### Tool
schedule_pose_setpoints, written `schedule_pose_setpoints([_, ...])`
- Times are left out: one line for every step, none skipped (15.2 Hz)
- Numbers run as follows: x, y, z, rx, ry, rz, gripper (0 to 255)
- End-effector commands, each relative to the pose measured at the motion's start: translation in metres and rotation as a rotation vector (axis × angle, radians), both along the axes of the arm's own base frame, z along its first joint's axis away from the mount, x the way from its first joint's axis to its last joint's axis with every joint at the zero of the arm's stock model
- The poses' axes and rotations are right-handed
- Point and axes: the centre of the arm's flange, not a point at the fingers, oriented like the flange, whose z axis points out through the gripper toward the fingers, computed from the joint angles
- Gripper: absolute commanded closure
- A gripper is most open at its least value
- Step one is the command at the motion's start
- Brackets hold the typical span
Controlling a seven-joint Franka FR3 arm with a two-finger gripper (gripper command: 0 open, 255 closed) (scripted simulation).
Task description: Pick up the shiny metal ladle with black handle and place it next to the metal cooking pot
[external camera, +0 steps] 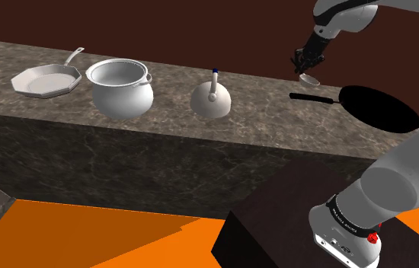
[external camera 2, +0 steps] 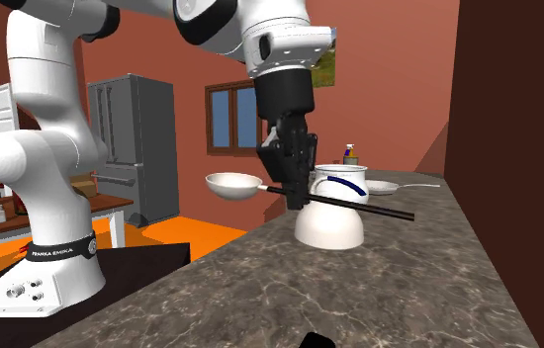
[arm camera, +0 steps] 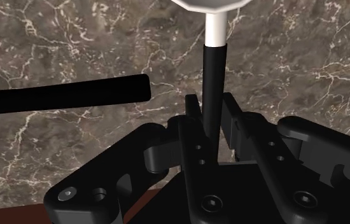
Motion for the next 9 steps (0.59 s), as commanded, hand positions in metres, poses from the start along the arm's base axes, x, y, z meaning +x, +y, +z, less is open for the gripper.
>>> schedule_pose_setpoints([-0.001,-0.001,0.01,0.0,0.0,0.0,255])
schedule_pose_setpoints([-0.001,-0.001,0.015,0.0,0.0,0.0,255])
schedule_pose_setpoints([-0.001,-0.001,0.02,0.0,0.0,0.0,255])
schedule_pose_setpoints([-0.001,-0.001,0.026,0.0,0.0,0.0,255])
schedule_pose_setpoints([-0.001,-0.001,0.031,0.0,0.0,0.0,255])
schedule_pose_setpoints([-0.001,-0.001,0.036,0.0,0.0,0.0,255])
schedule_pose_setpoints([-0.001,-0.001,0.041,0.0,0.0,0.0,255])
schedule_pose_setpoints([-0.001,-0.001,0.047,0.0,0.0,0.0,255])
schedule_pose_setpoints([-0.001,-0.001,0.048,0.0,0.0,0.0,255])
